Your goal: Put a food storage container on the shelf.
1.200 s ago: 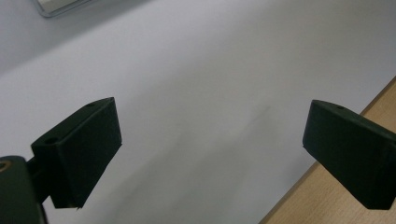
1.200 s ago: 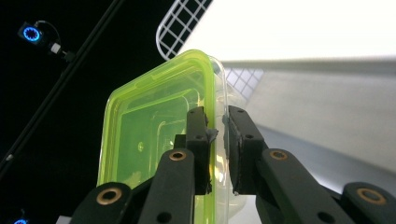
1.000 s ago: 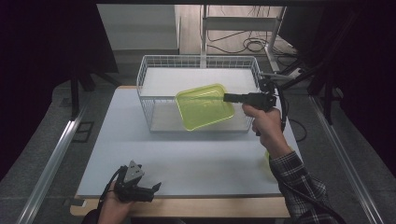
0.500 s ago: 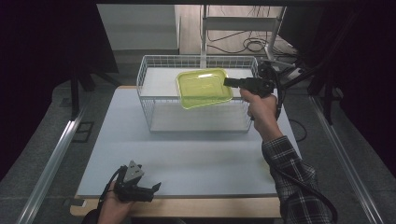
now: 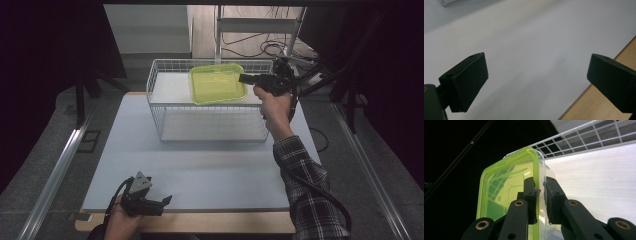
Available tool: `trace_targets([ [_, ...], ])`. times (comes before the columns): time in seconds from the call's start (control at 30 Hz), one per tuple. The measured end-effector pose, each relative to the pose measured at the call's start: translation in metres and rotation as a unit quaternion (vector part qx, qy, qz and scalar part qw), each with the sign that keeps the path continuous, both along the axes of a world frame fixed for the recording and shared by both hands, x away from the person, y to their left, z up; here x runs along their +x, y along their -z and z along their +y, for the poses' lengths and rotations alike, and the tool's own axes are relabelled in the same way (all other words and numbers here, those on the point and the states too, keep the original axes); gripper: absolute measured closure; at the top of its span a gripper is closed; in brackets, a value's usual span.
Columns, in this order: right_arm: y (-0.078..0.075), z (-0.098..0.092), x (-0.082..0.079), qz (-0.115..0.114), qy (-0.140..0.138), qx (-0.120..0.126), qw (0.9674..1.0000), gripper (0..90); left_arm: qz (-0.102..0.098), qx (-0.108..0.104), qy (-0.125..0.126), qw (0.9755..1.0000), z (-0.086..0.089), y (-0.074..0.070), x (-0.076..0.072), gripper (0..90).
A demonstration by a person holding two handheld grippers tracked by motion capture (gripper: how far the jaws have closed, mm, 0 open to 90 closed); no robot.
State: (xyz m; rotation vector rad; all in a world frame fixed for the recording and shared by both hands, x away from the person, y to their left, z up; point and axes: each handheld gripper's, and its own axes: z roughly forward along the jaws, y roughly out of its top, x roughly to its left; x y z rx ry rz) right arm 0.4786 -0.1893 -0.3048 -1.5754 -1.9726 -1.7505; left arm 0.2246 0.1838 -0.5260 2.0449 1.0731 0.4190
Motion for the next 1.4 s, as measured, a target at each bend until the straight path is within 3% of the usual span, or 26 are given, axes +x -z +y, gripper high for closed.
trace_targets([
  [0.43,0.006,0.007,0.016,0.008,0.040,-0.022,0.9989,80.1,0.000,0.008,0.003,1.0000,-0.001,0.001,0.000,3.3],
  [0.77,0.011,0.009,0.015,0.000,0.053,-0.042,0.9977,78.1,0.002,0.014,0.004,0.9999,-0.002,0.001,-0.001,3.3],
  [0.9,0.016,0.011,0.017,0.001,0.063,-0.071,0.9955,73.2,0.002,0.015,0.005,0.9999,-0.002,0.001,-0.001,3.3],
  [1.23,0.019,0.013,0.020,-0.004,0.057,-0.089,0.9944,66.5,0.004,0.016,0.006,0.9998,-0.003,0.002,-0.001,3.3],
  [1.27,0.018,0.014,0.020,-0.008,0.057,-0.100,0.9933,62.1,0.004,0.016,0.006,0.9998,-0.003,0.002,-0.001,3.3],
  [1.4,0.017,0.012,0.020,-0.010,0.048,-0.106,0.9931,54.4,0.005,0.017,0.006,0.9998,-0.003,0.002,-0.001,3.3],
])
